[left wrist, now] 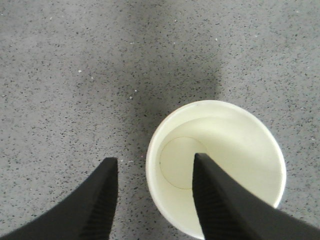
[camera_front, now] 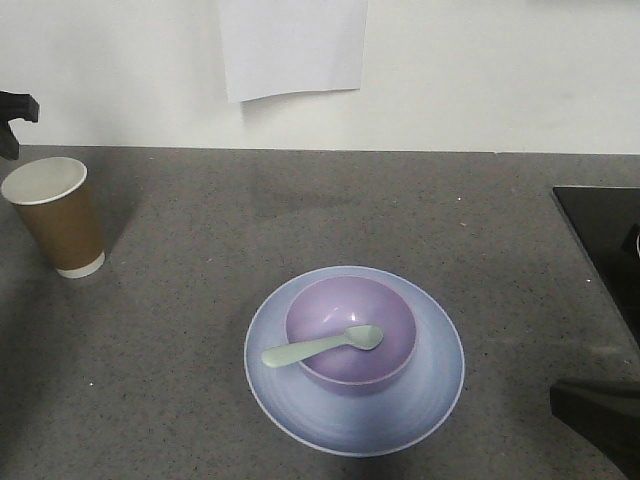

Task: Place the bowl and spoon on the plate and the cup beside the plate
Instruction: 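Move the left gripper above the brown paper cup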

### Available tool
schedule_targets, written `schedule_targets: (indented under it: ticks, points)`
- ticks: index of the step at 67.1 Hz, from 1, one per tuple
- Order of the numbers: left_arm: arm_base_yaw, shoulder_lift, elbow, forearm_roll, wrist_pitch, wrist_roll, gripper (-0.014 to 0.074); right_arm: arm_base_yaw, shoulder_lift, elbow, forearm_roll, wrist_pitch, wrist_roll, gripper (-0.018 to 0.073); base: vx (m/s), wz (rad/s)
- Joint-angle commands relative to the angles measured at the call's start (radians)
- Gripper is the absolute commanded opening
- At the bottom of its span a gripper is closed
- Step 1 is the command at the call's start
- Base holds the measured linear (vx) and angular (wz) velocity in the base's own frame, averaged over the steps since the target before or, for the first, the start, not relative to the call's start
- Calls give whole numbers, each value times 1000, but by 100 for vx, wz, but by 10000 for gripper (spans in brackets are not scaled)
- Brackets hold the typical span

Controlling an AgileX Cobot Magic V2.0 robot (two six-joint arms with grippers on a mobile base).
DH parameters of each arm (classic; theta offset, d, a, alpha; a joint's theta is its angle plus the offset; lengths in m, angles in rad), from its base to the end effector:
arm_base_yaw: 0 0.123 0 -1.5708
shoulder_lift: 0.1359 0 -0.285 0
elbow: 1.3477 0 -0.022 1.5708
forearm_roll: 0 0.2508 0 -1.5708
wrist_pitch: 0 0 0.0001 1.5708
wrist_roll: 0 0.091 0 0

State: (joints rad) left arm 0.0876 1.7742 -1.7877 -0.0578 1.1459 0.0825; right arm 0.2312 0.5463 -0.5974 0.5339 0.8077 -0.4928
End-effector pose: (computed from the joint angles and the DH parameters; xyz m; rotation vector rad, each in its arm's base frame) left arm 0.3867 0.0291 0.3602 -0.0193 2.6130 -0.0172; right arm 0.0840 0.0542 0.3116 -0.5730 2.0793 0.4800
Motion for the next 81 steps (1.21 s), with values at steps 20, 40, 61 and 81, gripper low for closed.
schedule_targets:
  ticks: [20,40,61,81]
  points:
    - [2,10,-31,1,6,0,342,-1,4,-28,27,-39,-3,-4,0,0]
    - [2,75,-31,0,31,2,342,-1,4,-28,27,-27,-3,-4,0,0]
    - [2,86,-31,1,30,21,217,-1,4,-28,27,-27,-3,-4,0,0]
    - [2,83,-31,-1,35,55,-8,-1,4,-28,27,-27,-3,-4,0,0]
